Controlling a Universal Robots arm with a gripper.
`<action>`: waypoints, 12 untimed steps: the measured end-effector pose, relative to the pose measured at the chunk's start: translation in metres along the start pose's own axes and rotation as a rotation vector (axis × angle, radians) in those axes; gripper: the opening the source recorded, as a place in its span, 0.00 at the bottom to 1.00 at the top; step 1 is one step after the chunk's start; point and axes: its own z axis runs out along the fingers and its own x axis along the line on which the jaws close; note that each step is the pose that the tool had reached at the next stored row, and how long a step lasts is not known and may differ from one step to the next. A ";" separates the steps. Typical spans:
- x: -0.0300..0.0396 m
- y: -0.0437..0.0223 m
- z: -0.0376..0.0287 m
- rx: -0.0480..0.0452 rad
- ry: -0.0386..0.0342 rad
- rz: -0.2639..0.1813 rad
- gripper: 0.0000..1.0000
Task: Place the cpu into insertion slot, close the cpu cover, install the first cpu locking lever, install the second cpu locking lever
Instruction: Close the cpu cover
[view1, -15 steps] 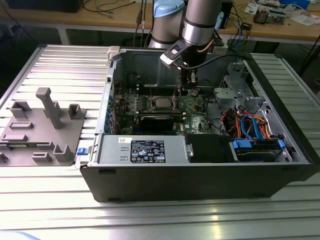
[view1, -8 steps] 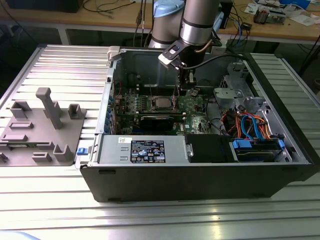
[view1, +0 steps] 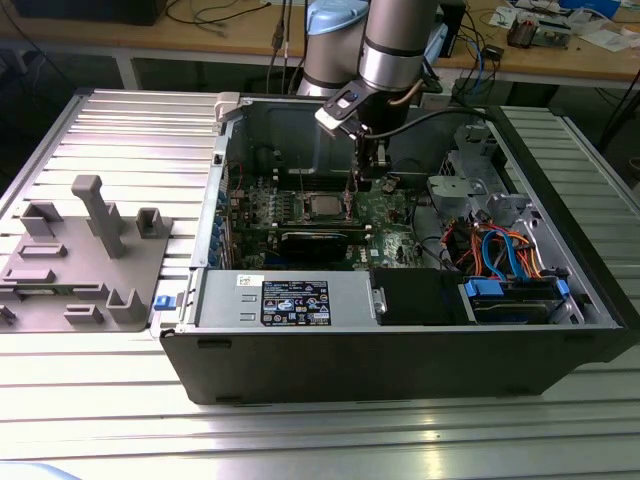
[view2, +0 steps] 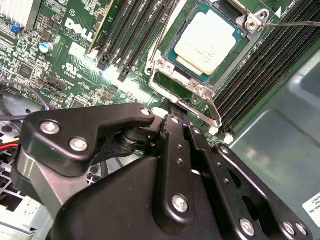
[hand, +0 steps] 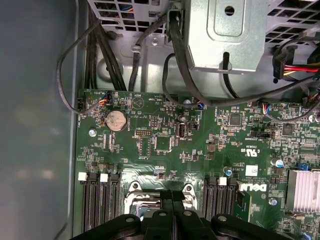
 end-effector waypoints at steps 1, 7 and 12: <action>0.0002 -0.0024 0.0009 0.0000 0.0001 0.000 0.11; 0.0013 -0.0155 0.0085 0.0001 0.0000 0.000 0.11; 0.0016 -0.0181 0.0100 0.0000 0.0000 0.000 0.11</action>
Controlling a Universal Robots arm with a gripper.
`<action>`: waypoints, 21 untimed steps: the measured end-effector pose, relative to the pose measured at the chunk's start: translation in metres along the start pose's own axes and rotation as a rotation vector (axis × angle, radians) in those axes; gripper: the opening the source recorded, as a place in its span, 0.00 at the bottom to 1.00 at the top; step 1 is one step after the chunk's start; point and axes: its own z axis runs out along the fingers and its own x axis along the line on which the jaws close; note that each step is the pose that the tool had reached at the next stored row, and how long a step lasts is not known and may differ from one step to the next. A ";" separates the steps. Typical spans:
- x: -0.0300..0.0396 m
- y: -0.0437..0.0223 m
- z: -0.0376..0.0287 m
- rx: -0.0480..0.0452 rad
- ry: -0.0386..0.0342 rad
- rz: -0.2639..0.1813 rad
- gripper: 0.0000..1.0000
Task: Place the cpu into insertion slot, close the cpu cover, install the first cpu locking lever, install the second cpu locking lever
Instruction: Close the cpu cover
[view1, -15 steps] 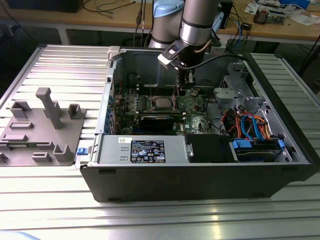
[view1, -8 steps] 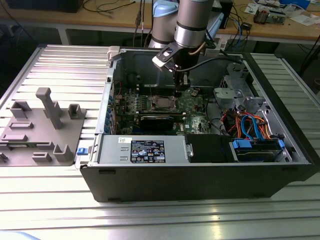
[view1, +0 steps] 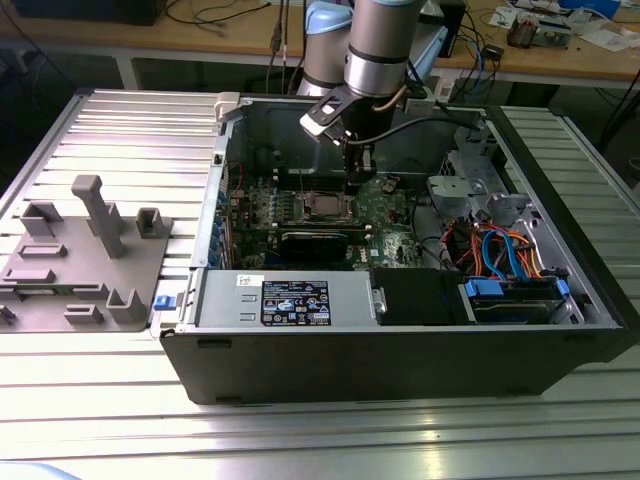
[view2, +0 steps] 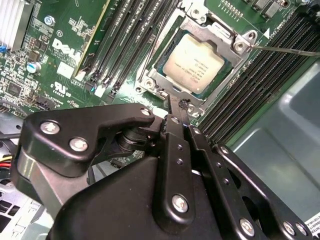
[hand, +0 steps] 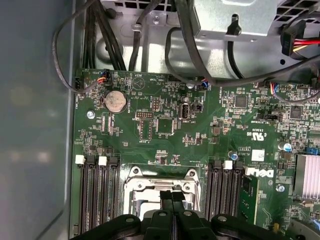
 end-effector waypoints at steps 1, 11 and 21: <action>0.0001 -0.0011 0.0005 0.0000 0.0000 0.000 0.11; 0.0005 -0.0069 0.0027 0.0000 0.0001 0.000 0.11; 0.0010 -0.0139 0.0051 0.0000 0.0001 0.000 0.11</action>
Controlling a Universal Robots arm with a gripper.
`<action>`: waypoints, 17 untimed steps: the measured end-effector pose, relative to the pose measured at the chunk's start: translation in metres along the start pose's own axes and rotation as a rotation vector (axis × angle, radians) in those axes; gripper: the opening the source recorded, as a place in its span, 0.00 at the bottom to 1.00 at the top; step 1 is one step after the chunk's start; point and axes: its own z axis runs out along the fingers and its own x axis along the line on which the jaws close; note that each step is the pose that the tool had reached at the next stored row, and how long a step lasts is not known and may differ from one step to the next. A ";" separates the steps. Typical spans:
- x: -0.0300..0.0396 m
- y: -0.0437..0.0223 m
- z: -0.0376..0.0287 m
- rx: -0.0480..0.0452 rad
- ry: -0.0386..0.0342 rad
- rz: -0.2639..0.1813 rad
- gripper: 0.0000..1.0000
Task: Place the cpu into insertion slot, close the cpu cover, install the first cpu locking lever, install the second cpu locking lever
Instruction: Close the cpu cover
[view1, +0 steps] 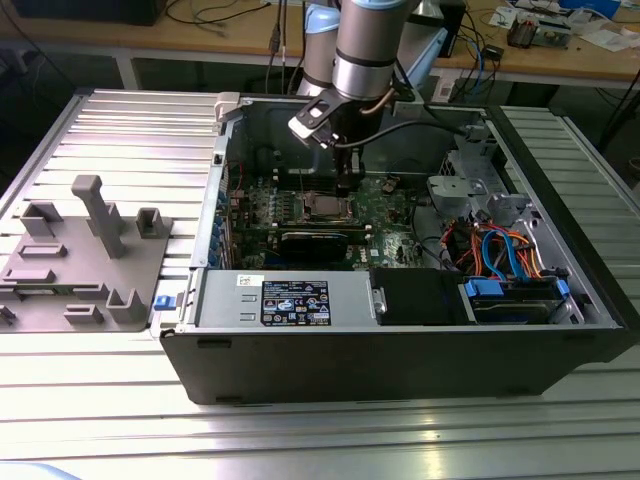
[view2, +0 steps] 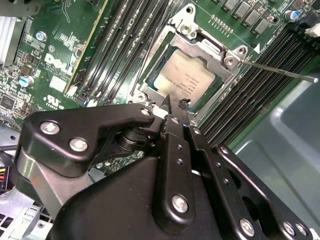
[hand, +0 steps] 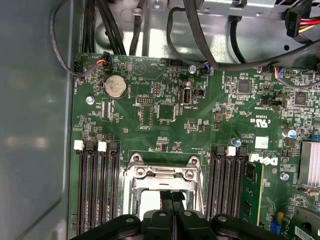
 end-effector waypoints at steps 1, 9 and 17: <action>0.0001 -0.0008 0.0003 0.0000 -0.0001 0.000 0.11; 0.0003 -0.0043 0.0019 0.0000 0.0000 0.000 0.11; 0.0006 -0.0071 0.0036 0.0000 0.0000 0.000 0.11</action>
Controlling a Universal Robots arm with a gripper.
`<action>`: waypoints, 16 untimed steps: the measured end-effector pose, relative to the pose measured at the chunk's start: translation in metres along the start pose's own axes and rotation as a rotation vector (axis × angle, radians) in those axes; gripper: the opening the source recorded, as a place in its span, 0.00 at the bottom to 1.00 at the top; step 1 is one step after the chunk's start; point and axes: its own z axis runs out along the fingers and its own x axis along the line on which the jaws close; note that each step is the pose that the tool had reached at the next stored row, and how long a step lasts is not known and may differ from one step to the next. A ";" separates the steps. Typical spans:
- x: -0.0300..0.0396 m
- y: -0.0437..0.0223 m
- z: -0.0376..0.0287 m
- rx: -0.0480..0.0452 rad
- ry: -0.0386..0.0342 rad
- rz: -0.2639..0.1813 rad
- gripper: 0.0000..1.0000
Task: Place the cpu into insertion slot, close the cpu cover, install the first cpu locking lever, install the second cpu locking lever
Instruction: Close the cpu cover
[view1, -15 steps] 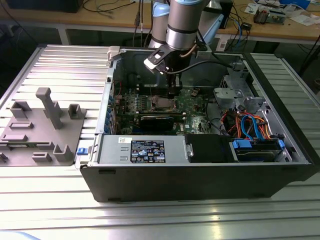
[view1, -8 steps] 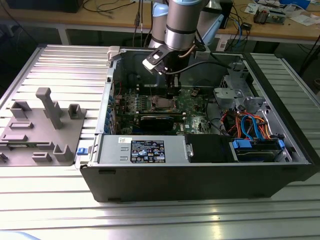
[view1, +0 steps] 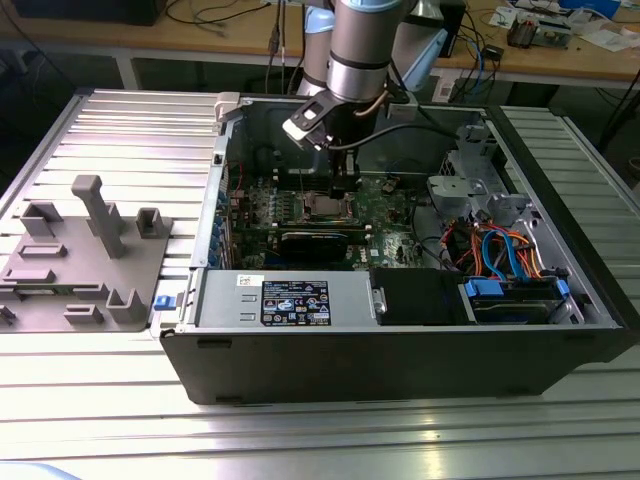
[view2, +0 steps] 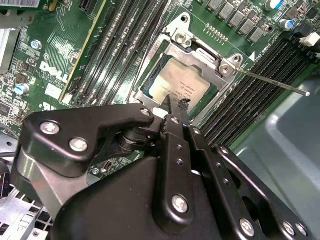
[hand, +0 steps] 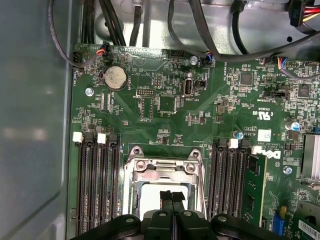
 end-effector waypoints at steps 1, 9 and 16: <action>0.0000 -0.0003 0.0002 0.0000 0.0001 0.000 0.11; 0.0003 -0.0037 0.0025 0.0000 0.0000 0.000 0.11; 0.0008 -0.0096 0.0060 0.0000 0.0001 0.000 0.11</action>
